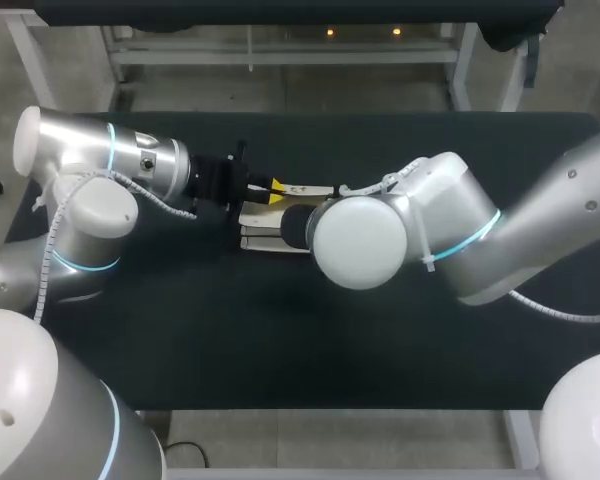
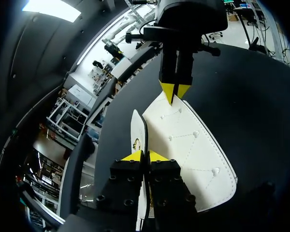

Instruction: Pick up the bag, open it, inspect its contents, close it, and place it on the opposite side

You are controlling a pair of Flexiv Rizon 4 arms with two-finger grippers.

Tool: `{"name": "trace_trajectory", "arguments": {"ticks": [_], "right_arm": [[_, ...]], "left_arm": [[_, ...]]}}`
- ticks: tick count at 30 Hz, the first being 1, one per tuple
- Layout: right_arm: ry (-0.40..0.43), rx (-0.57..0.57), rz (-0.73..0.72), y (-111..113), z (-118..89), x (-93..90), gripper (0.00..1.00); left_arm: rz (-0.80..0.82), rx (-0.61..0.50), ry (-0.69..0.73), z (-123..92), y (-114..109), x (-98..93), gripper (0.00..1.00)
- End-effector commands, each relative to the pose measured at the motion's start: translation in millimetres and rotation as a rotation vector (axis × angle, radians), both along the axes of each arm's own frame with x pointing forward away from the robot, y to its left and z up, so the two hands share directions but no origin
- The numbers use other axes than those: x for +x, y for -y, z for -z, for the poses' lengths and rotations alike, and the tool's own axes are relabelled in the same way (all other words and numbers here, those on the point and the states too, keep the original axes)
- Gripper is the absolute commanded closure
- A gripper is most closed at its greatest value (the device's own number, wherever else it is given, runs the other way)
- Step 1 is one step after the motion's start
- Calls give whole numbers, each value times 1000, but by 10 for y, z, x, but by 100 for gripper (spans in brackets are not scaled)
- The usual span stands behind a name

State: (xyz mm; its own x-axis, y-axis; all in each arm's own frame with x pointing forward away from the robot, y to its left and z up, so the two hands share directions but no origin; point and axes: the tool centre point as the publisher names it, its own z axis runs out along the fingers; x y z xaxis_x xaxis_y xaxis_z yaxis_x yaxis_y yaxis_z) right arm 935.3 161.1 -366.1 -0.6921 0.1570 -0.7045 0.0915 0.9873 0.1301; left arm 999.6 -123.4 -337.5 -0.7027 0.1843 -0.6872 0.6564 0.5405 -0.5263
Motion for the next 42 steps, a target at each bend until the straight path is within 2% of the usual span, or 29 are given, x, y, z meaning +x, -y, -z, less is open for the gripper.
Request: {"name": "trace_trajectory", "arguments": {"ticks": [1, 14, 21, 23, 26, 29, 30, 31, 33, 40, 42], "right_arm": [[3, 1, 0, -1, 11, 2, 100], [3, 1, 0, -1, 11, 2, 100], [3, 1, 0, -1, 11, 2, 100], [3, 1, 0, -1, 11, 2, 100], [3, 1, 0, -1, 11, 2, 100], [3, 1, 0, -1, 11, 2, 100], [3, 1, 0, -1, 11, 2, 100], [3, 1, 0, -1, 11, 2, 100], [3, 1, 0, -1, 11, 2, 100], [3, 1, 0, -1, 11, 2, 100], [3, 1, 0, -1, 11, 2, 100]], "left_arm": [[7, 7, -11, 29, 1, -24, 100], [23, 33, -66, 182, 33, -147, 100], [9, 29, -67, 192, 9, -122, 100], [3, 27, -57, 156, -4, -113, 80], [-6, 28, -42, 113, -17, -94, 73], [-11, 33, -33, 81, -22, -70, 72], [-13, 34, -31, 72, -24, -59, 73], [-20, 38, -25, 66, -26, -47, 79], [-22, 41, -24, 60, -29, -29, 100], [-38, 72, -24, 110, -25, 41, 100], [-38, 77, -28, 132, -22, 44, 93]]}}
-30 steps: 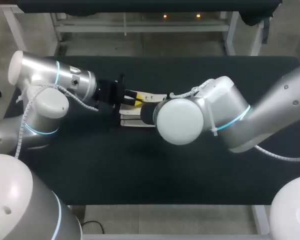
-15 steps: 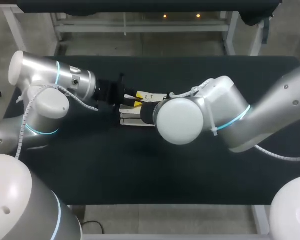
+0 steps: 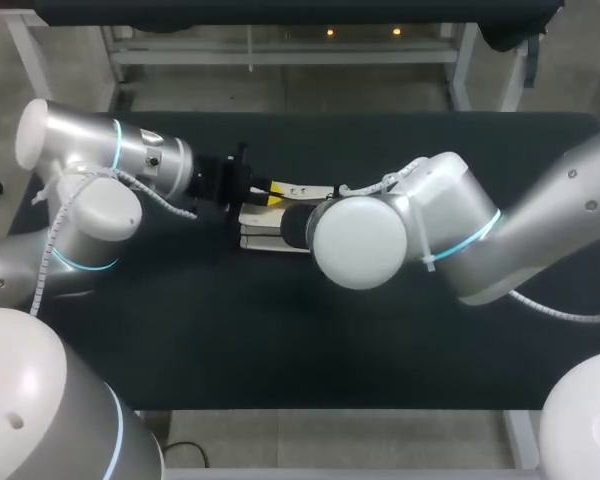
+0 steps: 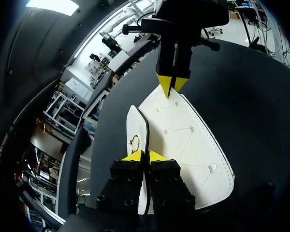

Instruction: Pick up the bag, open it, inspect its contents, close it, and place it on the opposite side

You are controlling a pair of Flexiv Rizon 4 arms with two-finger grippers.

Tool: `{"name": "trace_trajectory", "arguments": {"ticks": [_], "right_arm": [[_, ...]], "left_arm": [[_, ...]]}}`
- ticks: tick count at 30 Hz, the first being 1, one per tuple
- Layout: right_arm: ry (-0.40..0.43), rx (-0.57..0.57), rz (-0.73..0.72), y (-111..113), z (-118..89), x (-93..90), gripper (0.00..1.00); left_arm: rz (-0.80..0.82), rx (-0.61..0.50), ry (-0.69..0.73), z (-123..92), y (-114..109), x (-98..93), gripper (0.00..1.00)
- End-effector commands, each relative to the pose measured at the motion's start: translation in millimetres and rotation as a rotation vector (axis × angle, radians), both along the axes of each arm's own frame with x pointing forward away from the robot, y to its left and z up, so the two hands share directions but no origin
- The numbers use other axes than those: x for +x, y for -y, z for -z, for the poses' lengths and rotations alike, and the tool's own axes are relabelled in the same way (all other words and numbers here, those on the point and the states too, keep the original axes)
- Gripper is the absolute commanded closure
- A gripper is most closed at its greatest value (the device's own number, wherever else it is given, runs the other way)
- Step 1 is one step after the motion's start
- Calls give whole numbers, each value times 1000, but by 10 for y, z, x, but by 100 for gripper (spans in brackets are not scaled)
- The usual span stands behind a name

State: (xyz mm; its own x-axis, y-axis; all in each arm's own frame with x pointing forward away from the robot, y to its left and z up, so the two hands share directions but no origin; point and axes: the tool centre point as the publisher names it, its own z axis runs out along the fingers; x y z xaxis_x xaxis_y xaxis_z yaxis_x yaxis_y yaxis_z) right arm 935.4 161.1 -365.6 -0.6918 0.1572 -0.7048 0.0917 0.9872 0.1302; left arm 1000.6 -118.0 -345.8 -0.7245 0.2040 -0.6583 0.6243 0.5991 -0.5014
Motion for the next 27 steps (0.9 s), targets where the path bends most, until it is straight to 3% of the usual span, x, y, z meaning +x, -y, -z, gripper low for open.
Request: {"name": "trace_trajectory", "arguments": {"ticks": [1, 2, 11, 20, 26, 27], "right_arm": [[2, 1, 0, -1, 15, 1, 100], [2, 1, 0, -1, 15, 1, 100], [2, 1, 0, -1, 15, 1, 100], [2, 1, 0, -1, 15, 1, 100], [2, 1, 0, -1, 15, 1, 100], [2, 1, 0, -1, 15, 1, 100]], "left_arm": [[-2, 10, -7, 58, 33, 34, 94], [-3, 10, -9, 65, 32, 32, 100], [25, 8, -51, 173, 70, -79, 100], [14, -11, -48, 176, -96, -42, 100], [14, -21, -33, 144, -77, -46, 100], [20, -21, -27, 135, -55, -52, 74]]}}
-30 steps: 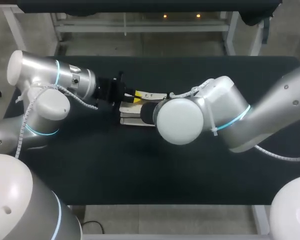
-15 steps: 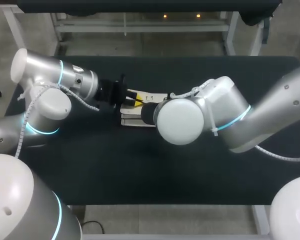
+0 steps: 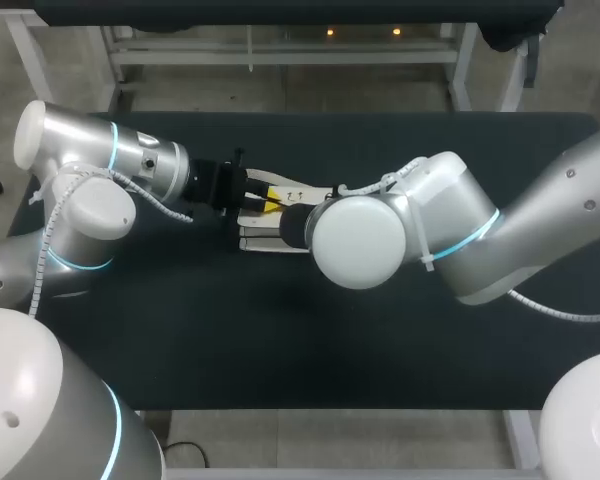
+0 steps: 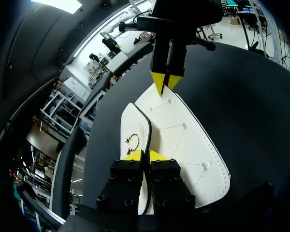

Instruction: Pick up the bag, open it, inspect its contents, close it, and place it on the opposite side

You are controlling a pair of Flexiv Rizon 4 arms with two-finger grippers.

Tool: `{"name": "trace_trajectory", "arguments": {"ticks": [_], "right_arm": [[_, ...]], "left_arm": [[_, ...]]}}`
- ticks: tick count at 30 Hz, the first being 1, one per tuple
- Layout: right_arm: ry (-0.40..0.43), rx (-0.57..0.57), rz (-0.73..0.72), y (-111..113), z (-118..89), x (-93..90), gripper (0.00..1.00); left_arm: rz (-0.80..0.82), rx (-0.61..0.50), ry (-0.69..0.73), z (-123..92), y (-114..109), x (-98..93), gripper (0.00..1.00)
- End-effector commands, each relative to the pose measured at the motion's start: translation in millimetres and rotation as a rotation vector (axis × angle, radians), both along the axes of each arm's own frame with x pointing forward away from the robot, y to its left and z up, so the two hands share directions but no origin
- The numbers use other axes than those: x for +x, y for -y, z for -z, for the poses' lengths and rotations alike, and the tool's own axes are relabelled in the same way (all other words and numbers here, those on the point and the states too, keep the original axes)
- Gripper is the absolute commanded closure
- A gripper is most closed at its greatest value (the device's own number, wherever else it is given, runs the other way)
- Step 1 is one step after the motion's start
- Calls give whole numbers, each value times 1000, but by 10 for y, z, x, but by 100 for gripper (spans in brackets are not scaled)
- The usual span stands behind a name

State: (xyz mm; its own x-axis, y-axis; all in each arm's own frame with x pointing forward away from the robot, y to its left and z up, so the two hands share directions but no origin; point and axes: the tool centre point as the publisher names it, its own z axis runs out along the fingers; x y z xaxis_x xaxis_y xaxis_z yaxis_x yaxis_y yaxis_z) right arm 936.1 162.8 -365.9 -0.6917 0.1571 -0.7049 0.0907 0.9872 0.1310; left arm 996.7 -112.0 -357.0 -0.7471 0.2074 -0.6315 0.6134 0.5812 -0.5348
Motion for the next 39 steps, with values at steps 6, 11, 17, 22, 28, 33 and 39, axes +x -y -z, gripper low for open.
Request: {"name": "trace_trajectory", "arguments": {"ticks": [6, 11, 17, 22, 28, 33, 39], "right_arm": [[2, 0, 1, 16, 13, -6, 100], [2, 0, 1, 16, 13, -6, 100], [2, 0, 1, 16, 13, -6, 100], [2, 0, 1, 16, 13, -6, 100], [2, 0, 1, 16, 13, -6, 100], [2, 0, 1, 16, 13, -6, 100], [2, 0, 1, 16, 13, -6, 100]], "left_arm": [[5, 5, 47, 0, 118, 11, 55], [-18, 27, 72, -2, 178, 57, 81], [-33, 40, 79, 14, 212, 88, 100], [-26, 11, 70, -6, 83, 91, 100], [-12, 16, 66, 19, 9, 83, 100], [20, 12, 62, 42, 101, 50, 100], [28, -4, 61, 16, 138, 51, 53]]}}
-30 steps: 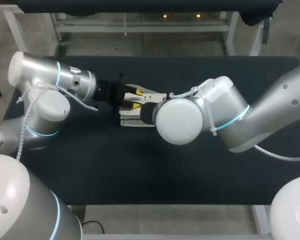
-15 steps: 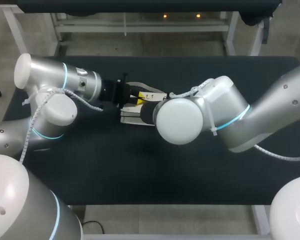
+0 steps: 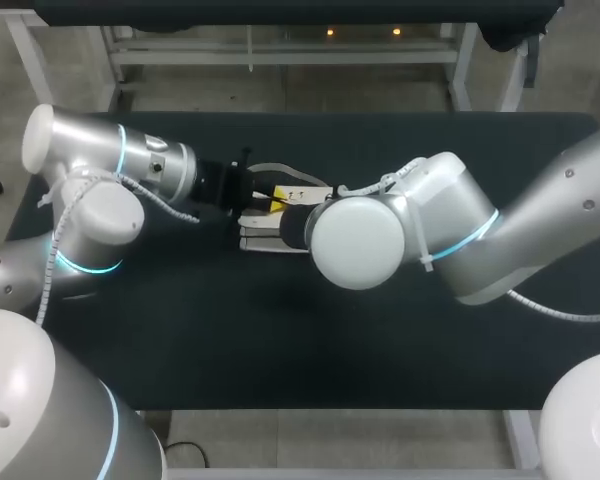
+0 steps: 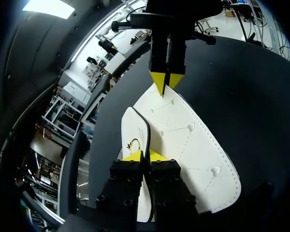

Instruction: Pick up the bag, open it, inspect its contents, close it, and place it on the opposite side

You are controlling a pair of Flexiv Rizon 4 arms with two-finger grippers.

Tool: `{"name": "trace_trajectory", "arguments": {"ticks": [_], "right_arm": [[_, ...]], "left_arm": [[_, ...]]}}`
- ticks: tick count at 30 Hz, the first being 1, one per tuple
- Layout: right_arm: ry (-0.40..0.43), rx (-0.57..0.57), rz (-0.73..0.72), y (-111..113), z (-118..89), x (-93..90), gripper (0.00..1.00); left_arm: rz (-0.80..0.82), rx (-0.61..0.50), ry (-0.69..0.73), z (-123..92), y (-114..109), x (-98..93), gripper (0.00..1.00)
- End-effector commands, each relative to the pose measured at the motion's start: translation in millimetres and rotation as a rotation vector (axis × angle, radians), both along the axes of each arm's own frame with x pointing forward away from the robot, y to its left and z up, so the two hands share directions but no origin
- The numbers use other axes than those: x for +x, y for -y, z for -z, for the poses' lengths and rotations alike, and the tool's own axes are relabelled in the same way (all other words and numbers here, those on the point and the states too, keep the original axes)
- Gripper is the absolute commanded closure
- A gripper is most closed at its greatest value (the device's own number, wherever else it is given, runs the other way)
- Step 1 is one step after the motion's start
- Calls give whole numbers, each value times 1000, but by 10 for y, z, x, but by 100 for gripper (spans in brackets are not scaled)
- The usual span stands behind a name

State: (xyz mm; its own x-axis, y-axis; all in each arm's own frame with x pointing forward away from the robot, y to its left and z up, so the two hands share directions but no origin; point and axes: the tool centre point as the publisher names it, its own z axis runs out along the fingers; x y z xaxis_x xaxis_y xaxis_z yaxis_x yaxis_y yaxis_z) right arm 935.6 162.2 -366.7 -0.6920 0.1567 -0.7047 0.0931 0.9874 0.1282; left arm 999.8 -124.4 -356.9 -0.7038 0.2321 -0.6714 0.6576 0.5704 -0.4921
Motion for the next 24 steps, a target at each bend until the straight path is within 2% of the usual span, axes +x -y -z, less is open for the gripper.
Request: {"name": "trace_trajectory", "arguments": {"ticks": [1, 2, 4, 7, 8, 9, 11, 16, 24], "right_arm": [[3, 3, -1, 10, 4, -1, 100], [3, 3, -1, 10, 4, -1, 100], [3, 3, -1, 10, 4, -1, 97], [3, 1, -4, 2, 1, -5, 84], [4, 2, -6, -3, -2, -8, 67], [5, 2, -9, -7, -7, -12, 55], [6, 4, -16, -13, -20, -28, 0], [0, 4, -33, -1, -81, -89, 0], [-45, -6, -91, 84, -391, -167, 0]], "left_arm": [[1, -17, 4, 2, 5, 16, 20], [0, -24, 6, -19, -4, 9, 0], [-3, -31, 13, -66, -20, -10, 0], [-7, -49, 30, -149, -34, -54, 0], [-6, -53, 35, -177, -37, -74, 0], [-5, -57, 39, -204, -39, -94, 0], [-4, -62, 48, -254, -43, -126, 0], [-9, -81, 61, -366, -69, -175, 0], [-65, -83, 55, -550, -192, -189, 0]]}}
